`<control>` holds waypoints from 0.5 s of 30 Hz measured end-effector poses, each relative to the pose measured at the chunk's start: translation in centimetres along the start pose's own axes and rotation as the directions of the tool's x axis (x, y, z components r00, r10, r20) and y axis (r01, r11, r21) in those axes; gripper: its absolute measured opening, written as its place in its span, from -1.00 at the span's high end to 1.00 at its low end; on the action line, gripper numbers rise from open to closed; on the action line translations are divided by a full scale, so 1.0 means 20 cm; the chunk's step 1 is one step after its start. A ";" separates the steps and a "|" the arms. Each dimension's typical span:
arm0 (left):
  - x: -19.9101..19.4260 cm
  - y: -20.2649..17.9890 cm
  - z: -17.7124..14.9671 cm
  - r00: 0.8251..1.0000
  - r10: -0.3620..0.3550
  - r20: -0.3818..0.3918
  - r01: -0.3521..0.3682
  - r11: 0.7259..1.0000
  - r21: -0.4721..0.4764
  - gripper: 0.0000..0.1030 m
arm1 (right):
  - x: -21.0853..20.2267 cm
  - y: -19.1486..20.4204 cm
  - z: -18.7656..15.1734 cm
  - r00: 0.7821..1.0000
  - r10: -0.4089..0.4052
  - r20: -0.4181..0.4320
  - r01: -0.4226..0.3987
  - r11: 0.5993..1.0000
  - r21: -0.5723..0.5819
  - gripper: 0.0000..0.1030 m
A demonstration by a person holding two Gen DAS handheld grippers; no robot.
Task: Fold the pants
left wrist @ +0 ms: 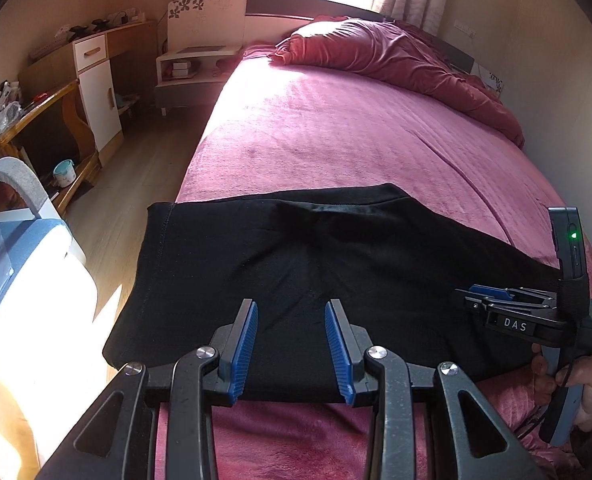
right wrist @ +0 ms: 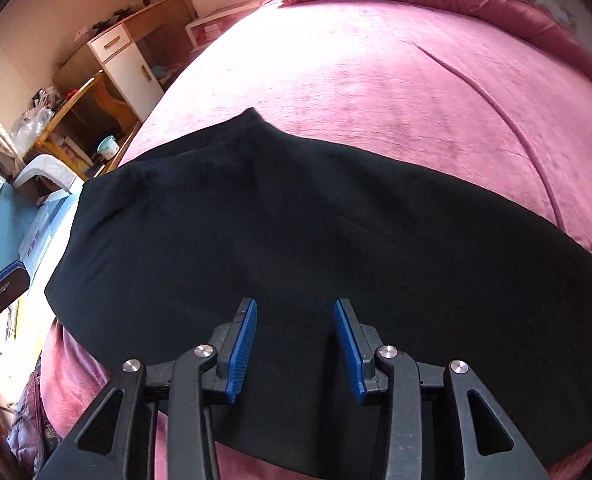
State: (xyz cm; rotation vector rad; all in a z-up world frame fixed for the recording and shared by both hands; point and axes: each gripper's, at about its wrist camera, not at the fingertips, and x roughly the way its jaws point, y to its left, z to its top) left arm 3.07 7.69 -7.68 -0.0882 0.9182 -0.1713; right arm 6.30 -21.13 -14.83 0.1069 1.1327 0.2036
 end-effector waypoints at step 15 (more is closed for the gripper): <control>0.27 -0.22 0.12 0.985 -0.137 -0.101 0.145 0.987 0.067 0.31 | -0.17 -0.48 -0.10 0.993 -0.105 0.053 0.090 0.968 0.233 0.21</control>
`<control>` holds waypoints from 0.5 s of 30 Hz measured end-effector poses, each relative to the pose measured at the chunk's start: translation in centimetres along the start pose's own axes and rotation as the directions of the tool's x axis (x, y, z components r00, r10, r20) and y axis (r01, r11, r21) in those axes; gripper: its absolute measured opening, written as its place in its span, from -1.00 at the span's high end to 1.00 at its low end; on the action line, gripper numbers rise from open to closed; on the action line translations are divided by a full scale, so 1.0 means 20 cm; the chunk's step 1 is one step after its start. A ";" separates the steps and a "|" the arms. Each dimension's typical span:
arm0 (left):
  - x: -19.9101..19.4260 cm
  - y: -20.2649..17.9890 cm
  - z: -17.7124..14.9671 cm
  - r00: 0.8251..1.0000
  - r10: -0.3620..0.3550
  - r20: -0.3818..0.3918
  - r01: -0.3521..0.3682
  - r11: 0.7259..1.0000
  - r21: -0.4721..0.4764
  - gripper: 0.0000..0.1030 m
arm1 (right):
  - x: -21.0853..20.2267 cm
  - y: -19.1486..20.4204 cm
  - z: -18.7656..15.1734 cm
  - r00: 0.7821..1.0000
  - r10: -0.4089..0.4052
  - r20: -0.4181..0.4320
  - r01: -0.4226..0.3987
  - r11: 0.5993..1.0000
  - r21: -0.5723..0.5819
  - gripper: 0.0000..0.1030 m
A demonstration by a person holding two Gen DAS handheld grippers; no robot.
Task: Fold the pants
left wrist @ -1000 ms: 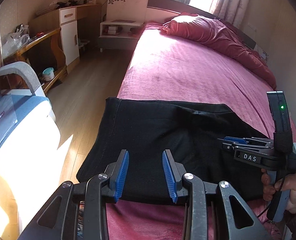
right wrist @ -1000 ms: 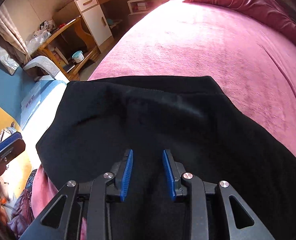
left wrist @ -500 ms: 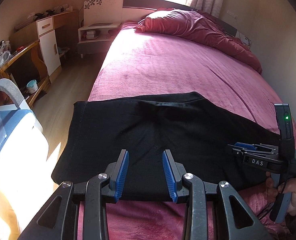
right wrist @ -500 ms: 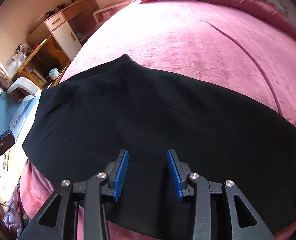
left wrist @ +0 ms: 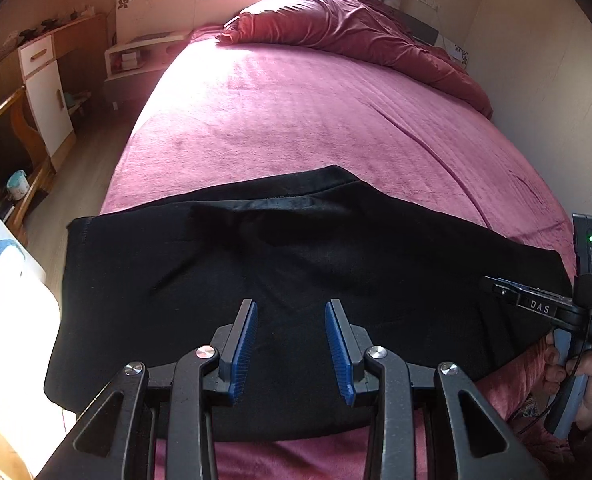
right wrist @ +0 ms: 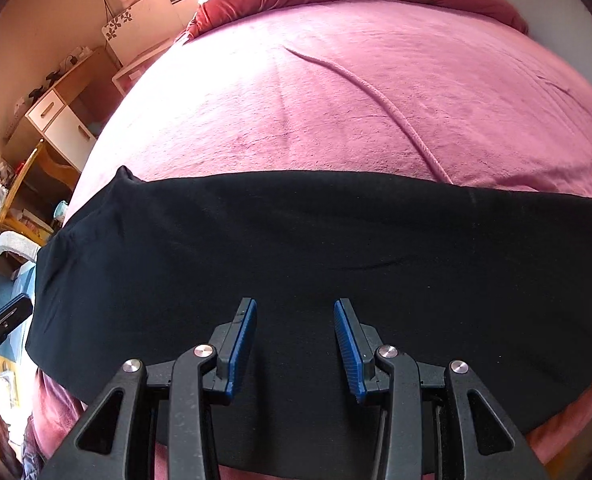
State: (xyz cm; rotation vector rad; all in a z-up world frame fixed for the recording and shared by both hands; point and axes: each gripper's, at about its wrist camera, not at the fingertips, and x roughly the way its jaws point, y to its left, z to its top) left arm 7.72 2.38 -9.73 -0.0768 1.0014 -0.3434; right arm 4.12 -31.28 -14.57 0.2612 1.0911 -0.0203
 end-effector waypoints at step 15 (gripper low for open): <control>0.56 -0.27 0.29 0.994 0.019 -0.111 -0.010 0.997 0.082 0.31 | -0.01 -0.27 0.01 0.998 -0.068 0.005 0.067 0.991 0.120 0.21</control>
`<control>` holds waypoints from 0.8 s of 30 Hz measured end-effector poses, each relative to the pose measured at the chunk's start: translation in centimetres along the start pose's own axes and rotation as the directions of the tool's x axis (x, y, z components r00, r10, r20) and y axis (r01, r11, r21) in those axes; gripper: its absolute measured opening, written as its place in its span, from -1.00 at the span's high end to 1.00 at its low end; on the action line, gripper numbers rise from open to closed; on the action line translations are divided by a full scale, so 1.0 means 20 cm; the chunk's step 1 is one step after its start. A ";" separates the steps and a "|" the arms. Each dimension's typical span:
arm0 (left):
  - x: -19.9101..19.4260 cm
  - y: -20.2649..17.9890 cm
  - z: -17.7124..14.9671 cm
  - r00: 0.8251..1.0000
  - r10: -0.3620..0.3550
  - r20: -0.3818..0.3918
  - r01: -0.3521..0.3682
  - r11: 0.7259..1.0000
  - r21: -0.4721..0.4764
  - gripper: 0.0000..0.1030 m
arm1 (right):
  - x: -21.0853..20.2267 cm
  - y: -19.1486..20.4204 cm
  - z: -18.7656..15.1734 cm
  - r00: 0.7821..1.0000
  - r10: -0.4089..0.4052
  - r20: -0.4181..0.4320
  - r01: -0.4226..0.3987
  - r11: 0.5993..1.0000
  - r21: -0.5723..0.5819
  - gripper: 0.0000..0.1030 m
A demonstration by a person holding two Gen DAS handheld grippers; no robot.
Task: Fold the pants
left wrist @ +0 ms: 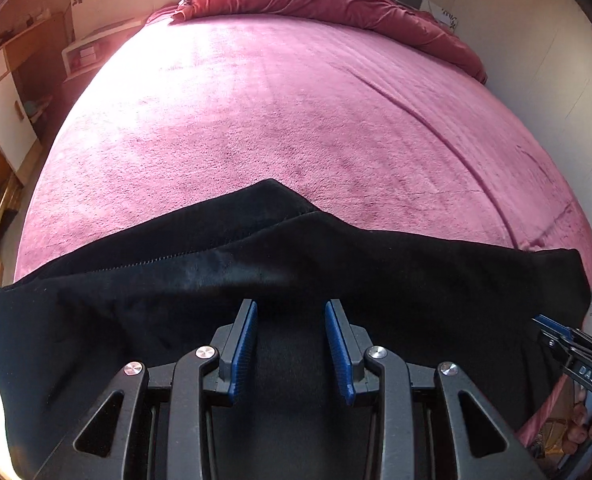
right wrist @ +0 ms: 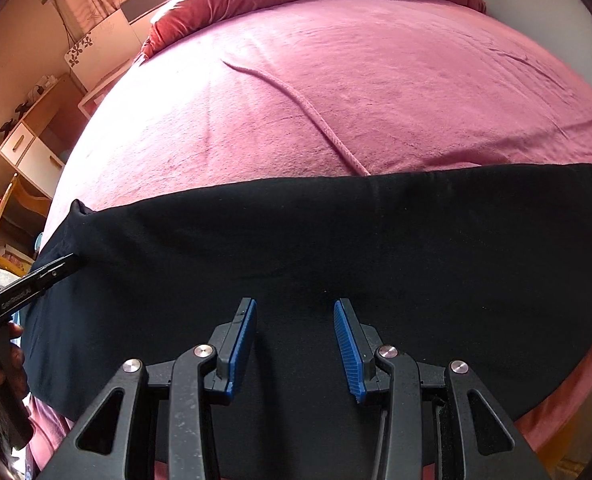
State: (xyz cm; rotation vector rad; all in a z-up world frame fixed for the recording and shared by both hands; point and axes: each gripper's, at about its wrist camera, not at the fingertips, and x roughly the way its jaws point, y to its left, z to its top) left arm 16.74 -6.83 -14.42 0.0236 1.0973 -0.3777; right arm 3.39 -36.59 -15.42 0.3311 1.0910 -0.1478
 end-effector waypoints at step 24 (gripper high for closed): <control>-0.51 -0.18 -0.13 0.963 0.013 0.270 -0.009 1.000 -0.015 0.18 | 0.15 0.23 -0.11 0.998 -0.035 -0.051 0.029 0.993 -0.115 -1.00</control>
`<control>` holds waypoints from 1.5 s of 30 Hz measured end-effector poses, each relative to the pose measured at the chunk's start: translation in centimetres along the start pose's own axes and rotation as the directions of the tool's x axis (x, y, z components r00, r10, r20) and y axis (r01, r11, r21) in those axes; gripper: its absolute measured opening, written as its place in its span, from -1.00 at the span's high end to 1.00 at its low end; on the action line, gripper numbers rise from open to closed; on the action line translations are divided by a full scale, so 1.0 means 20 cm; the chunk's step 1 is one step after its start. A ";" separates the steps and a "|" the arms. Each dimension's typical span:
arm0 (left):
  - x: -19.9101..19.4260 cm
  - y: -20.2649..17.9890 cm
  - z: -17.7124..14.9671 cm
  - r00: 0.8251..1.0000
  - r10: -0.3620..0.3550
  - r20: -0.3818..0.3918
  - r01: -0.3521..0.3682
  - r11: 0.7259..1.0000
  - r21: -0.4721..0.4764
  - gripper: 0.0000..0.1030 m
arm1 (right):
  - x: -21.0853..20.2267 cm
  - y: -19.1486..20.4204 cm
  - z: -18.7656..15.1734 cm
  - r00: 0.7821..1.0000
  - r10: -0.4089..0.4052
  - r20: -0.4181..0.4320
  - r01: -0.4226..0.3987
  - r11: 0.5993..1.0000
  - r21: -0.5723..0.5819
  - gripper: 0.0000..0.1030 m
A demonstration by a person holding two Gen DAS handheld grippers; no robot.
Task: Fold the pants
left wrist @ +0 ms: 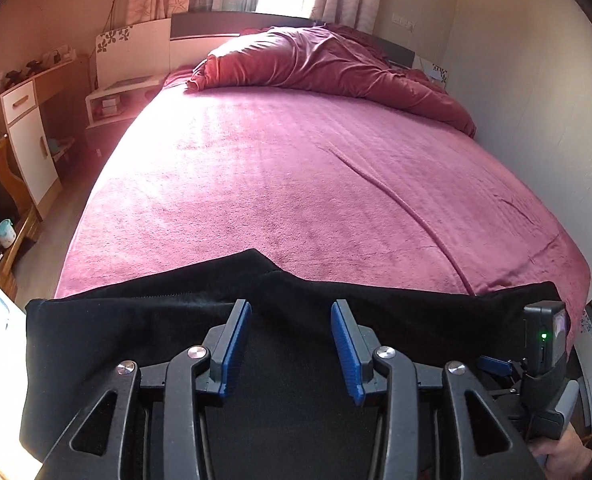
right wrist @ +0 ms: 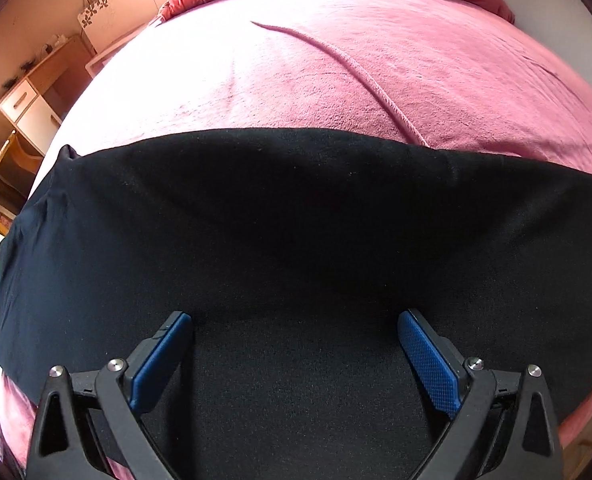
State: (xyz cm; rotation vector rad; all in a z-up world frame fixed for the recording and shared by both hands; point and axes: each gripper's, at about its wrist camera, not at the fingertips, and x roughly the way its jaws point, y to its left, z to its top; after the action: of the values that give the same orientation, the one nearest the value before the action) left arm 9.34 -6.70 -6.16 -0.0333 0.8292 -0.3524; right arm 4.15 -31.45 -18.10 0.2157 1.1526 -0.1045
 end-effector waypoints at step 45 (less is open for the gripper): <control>-0.01 -0.08 -0.31 0.982 -0.106 -0.159 0.101 0.994 -0.039 0.04 | -0.74 -1.43 -0.54 0.920 0.093 0.380 -0.367 0.543 0.755 -0.08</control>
State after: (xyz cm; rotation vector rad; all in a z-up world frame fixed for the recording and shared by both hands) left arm 4.29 -7.57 -9.99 -0.0782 0.9952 -0.4450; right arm -17.02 -57.22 -12.15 1.1642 0.6759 -0.4284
